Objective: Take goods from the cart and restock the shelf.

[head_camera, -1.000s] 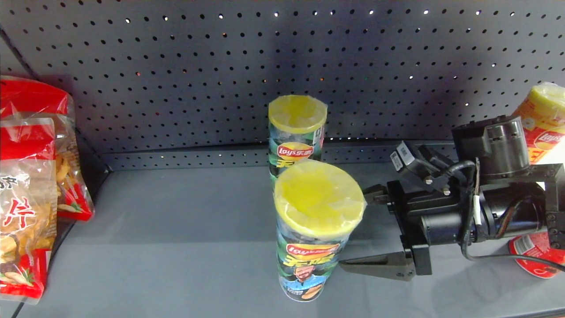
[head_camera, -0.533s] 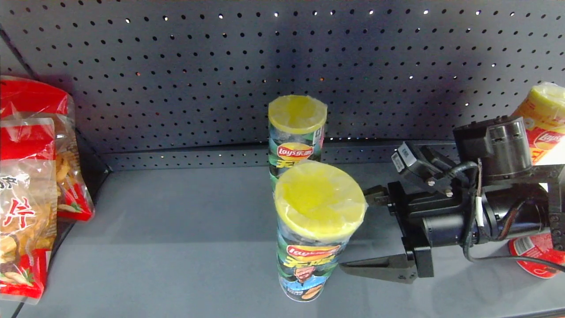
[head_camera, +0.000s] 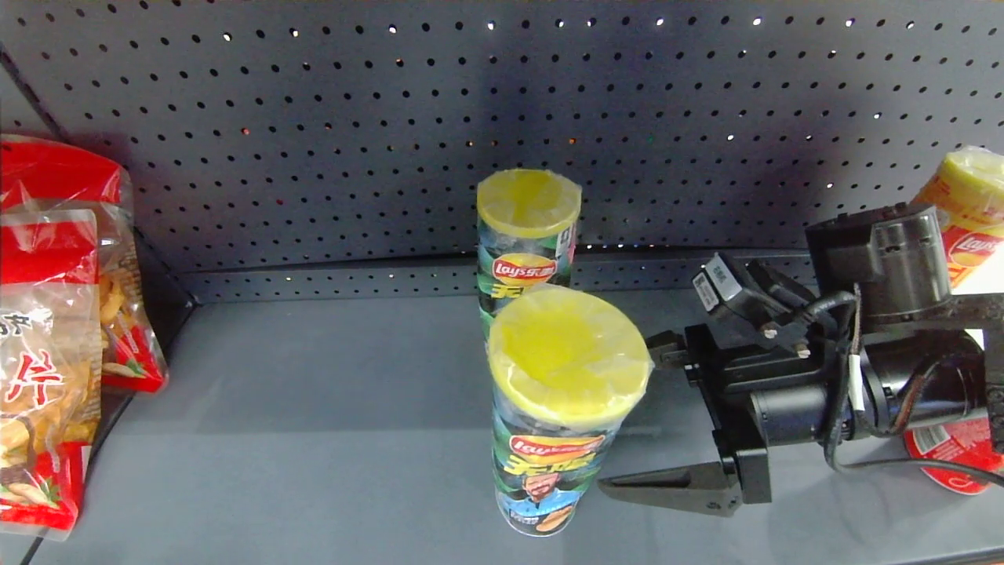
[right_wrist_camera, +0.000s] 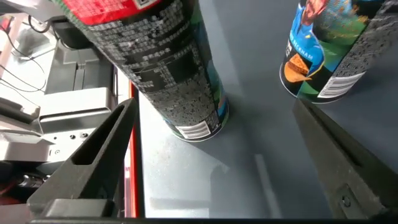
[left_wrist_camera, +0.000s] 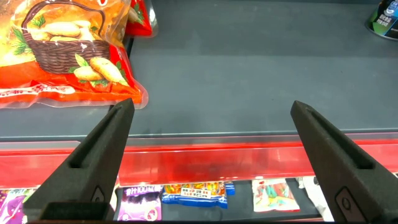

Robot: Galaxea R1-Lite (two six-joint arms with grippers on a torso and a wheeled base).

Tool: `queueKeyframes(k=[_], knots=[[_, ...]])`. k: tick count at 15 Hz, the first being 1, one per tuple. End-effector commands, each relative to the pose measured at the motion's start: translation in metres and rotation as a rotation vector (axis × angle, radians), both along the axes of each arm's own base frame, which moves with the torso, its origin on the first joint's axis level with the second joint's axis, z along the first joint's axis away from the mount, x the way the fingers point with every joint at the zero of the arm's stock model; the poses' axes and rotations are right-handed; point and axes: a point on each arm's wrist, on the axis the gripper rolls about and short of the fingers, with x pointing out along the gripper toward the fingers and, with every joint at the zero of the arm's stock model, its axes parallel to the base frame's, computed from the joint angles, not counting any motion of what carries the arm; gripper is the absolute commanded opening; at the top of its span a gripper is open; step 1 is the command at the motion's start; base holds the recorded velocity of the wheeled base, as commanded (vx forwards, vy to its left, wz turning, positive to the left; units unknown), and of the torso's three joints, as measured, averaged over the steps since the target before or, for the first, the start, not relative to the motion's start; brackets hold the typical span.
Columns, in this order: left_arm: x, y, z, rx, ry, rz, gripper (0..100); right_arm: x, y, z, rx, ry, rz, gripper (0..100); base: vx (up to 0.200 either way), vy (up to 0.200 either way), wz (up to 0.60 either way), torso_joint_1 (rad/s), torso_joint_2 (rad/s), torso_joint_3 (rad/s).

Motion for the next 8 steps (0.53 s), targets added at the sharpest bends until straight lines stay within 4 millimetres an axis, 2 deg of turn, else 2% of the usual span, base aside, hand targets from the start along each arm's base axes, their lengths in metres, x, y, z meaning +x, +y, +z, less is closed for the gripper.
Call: queueKeyframes(k=[1,8], knots=[[0.0001,0.0000,0.0001,0.000,0.001,0.000,100,0.0009,0.0002,-0.0012,-0.002,0.001,0.000,100,0.000,0.000,0.00,0.000,0.00,0.000],[0.0001,0.0000,0.0001,0.000,0.001,0.000,100,0.0027,-0.0025,-0.0019,-0.003,0.002,-0.013,100,0.000,0.000,0.00,0.000,0.00,0.000]])
